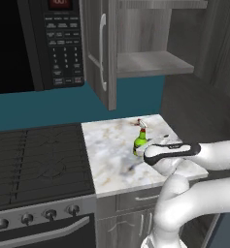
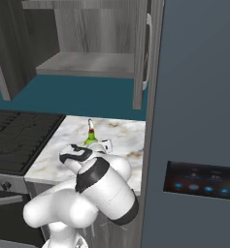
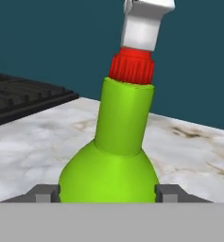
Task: Move the cutting board and knife to the sink. Then move spray from the cabinet to the counter.
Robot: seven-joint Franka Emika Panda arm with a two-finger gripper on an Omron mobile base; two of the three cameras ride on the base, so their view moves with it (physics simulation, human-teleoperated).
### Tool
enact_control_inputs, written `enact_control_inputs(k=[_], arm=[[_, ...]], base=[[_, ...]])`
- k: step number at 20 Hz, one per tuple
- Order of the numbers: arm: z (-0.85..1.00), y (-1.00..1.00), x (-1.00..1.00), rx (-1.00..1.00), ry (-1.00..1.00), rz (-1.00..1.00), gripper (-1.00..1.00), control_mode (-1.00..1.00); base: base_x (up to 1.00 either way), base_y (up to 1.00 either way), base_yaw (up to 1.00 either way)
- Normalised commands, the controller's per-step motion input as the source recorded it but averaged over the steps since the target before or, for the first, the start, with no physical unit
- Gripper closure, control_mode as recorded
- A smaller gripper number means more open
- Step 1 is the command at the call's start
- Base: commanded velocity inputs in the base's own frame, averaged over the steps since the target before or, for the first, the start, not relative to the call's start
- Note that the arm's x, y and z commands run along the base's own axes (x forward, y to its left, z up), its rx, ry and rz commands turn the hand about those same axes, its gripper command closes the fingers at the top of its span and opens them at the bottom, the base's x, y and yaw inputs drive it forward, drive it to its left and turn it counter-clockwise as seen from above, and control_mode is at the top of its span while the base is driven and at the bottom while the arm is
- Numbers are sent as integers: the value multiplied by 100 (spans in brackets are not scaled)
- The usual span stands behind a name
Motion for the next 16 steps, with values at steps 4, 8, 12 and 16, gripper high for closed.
enact_control_inputs(k=[4, 8, 12, 16], arm=[[0, 5, -1, 0, 0, -3, -100, -100], [0, 0, -2, 0, 0, -2, -100, -100], [8, 1, -12, -2, 0, -3, -100, -100], [22, 0, -13, -7, 0, -3, -100, -100]], base=[[0, 0, 0], [0, 0, 0], [0, 0, 0], [0, 0, 0]])
